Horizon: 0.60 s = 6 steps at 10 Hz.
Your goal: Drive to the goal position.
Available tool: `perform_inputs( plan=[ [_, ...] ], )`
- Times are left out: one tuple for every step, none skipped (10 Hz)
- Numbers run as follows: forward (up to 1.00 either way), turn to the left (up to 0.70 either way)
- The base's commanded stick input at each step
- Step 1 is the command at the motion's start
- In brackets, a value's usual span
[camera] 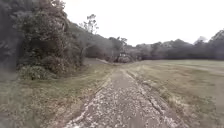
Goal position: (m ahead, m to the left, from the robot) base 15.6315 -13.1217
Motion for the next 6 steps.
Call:
perform_inputs(
  plan=[
    [0.60, -0.15],
    [0.60, -0.12],
    [0.60, -0.06],
    [0.60, -0.02],
    [0.60, 0.00],
    [0.60, 0.00]
  ],
)
